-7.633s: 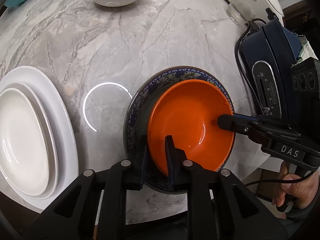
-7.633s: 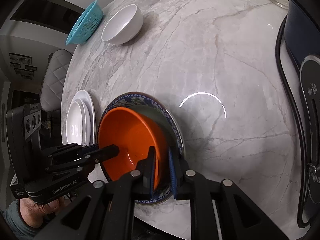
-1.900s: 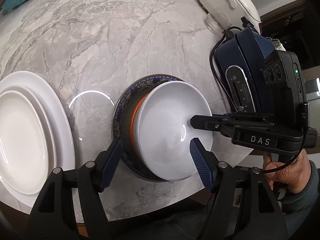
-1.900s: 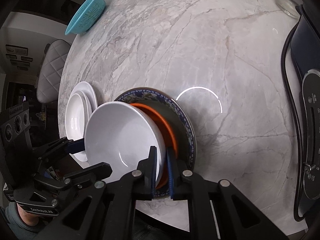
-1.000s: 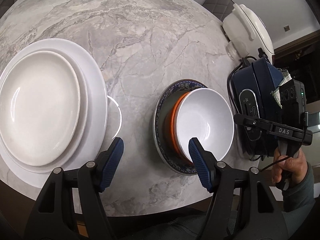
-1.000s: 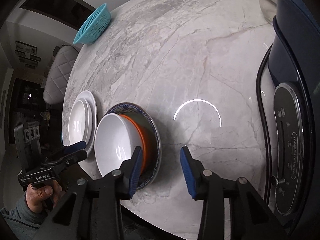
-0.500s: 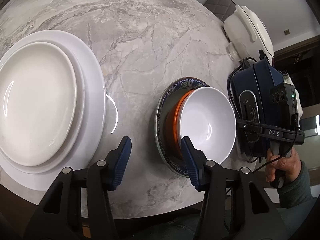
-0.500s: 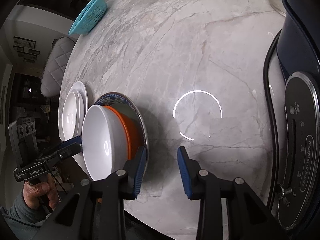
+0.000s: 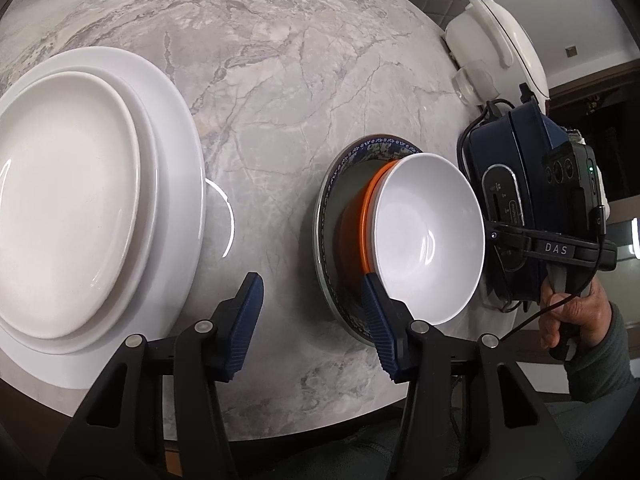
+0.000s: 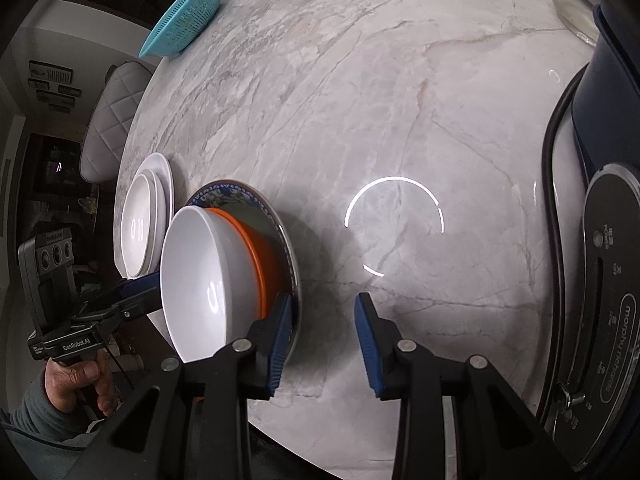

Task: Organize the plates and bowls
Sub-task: 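Grip the patterned bowl rim with both tools and lift the nested bowls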

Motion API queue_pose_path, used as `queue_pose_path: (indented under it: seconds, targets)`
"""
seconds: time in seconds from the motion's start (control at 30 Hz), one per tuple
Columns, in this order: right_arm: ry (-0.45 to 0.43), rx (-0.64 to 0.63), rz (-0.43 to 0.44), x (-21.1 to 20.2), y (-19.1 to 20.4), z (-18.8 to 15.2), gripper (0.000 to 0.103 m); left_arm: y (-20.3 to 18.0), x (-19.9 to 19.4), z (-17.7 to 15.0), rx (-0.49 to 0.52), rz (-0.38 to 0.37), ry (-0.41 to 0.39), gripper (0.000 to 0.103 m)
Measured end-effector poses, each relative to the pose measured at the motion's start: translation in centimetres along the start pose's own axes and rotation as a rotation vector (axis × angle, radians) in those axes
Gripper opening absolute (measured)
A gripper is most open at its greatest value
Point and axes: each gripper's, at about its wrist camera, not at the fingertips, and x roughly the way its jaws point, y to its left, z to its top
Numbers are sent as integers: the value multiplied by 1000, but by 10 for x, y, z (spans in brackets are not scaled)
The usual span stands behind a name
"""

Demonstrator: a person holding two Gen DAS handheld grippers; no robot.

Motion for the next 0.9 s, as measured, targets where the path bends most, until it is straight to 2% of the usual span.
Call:
queue_pose_path:
  seconds: [0.17, 0.5, 0.57, 0.63, 0.77, 0.8, 0.9]
  targets:
    - [11, 9, 10, 5, -2, -1, 37, 4, 11, 3, -2, 5, 40, 48]
    - [24, -9, 20, 15, 0, -2, 36, 1, 18, 8, 22, 63, 42, 48]
    - [23, -6, 22, 16, 0, -2, 36, 1, 19, 9, 27, 54, 39, 44]
    - [19, 5, 31, 17, -2, -2, 36, 0, 21, 11, 35, 44, 45, 35]
    - [12, 25, 53, 18, -6, -2, 35, -3, 23, 11, 53, 39, 43, 30]
    - [7, 23, 59, 18, -6, -2, 29, -4, 22, 11, 57, 33, 41, 27]
    - [-1, 8, 83, 17, -4, -2, 18, -7, 21, 13, 64, 19, 35, 17]
